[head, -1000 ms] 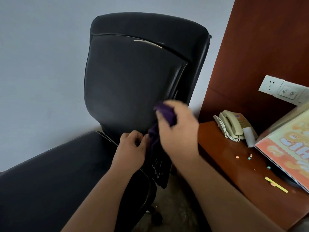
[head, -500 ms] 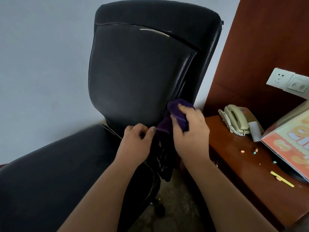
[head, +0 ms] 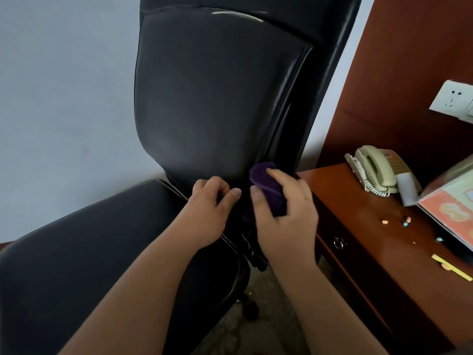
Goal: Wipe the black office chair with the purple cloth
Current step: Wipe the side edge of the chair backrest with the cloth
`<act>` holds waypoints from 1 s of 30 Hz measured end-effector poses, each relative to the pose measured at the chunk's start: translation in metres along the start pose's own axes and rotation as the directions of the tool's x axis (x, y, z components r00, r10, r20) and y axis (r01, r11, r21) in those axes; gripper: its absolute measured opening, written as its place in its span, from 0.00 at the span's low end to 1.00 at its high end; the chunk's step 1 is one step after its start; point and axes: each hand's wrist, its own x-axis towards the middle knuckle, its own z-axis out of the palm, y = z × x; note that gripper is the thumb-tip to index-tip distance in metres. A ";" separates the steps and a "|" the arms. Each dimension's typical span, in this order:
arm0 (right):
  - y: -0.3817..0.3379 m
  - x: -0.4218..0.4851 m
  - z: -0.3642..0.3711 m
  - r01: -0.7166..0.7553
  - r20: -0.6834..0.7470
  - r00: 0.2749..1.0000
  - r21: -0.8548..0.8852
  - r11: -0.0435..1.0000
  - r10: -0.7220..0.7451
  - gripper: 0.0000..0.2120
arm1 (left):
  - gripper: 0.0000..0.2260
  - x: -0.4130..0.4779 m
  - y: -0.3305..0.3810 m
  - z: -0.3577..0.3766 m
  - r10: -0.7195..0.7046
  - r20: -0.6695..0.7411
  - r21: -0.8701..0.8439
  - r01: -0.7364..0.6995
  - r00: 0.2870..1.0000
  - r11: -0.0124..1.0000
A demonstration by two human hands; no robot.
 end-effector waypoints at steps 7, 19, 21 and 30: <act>0.018 -0.045 0.019 -0.180 0.190 0.965 -0.030 0.983 0.183 0.21 | 0.05 -0.005 -0.002 -0.003 -0.008 0.033 -0.055 0.009 0.999 0.998; 0.012 -0.026 0.014 0.041 0.067 0.997 0.076 0.996 -0.046 0.17 | 0.06 -0.005 0.001 -0.004 -0.005 0.022 -0.033 0.005 1.000 0.999; 0.021 -0.041 0.017 0.022 0.130 0.991 0.110 0.994 -0.036 0.16 | 0.07 -0.005 0.000 -0.004 0.001 0.020 -0.038 0.000 1.000 0.999; -0.007 -0.004 0.022 0.121 -0.027 0.992 0.057 0.991 -0.120 0.10 | 0.06 -0.002 -0.001 -0.004 0.028 0.025 -0.060 -0.027 0.999 0.998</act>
